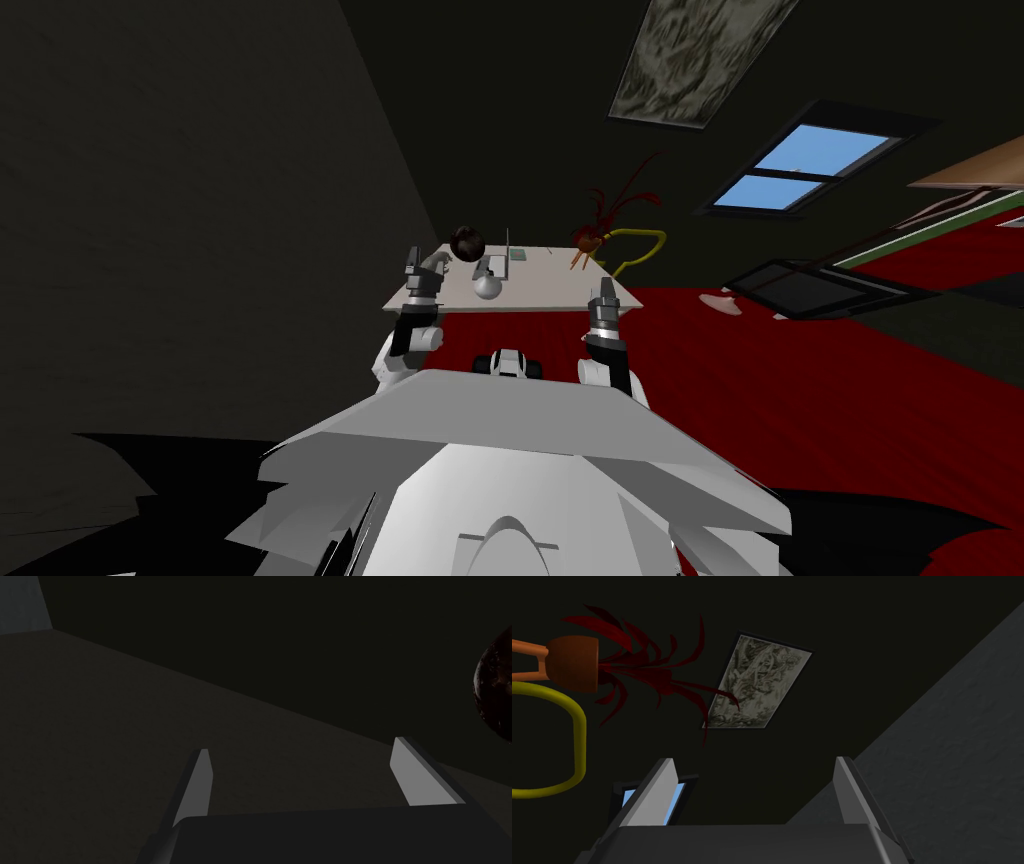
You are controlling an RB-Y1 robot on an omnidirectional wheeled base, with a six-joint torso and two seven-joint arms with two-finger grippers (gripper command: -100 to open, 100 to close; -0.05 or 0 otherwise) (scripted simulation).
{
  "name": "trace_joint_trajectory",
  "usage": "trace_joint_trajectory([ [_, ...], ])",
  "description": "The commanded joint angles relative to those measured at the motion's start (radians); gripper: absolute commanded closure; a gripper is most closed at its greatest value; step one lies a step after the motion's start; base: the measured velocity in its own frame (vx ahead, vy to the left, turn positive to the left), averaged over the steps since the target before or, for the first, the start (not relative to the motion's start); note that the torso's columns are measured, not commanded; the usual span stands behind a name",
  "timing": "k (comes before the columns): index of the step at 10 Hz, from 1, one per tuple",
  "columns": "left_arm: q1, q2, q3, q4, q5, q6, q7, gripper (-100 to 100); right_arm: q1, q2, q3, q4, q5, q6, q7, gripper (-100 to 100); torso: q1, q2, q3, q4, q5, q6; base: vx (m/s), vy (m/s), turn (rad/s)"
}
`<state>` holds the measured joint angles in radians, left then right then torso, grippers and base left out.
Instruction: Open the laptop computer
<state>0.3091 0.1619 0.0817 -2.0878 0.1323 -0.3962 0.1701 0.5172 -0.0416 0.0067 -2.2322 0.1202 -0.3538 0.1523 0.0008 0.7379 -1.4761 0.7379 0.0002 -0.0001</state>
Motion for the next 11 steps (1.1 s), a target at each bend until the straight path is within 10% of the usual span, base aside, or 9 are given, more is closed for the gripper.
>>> trace_joint_trajectory([
  [1,-0.043,0.004,0.043,0.036,0.013,0.061,0.011,-100,0.000,0.000,0.000,0.000,0.000,0.000,0.000,0,-0.001,0.000,0.000,0.000,0.000,0.000,0.058,-0.118,-0.046],
  [11,-0.242,-0.012,0.229,0.209,0.067,0.316,0.055,-100,0.000,0.000,0.000,0.000,0.000,0.000,0.000,0,-0.002,0.000,0.000,0.000,0.000,0.000,0.062,-0.131,-0.049],
])
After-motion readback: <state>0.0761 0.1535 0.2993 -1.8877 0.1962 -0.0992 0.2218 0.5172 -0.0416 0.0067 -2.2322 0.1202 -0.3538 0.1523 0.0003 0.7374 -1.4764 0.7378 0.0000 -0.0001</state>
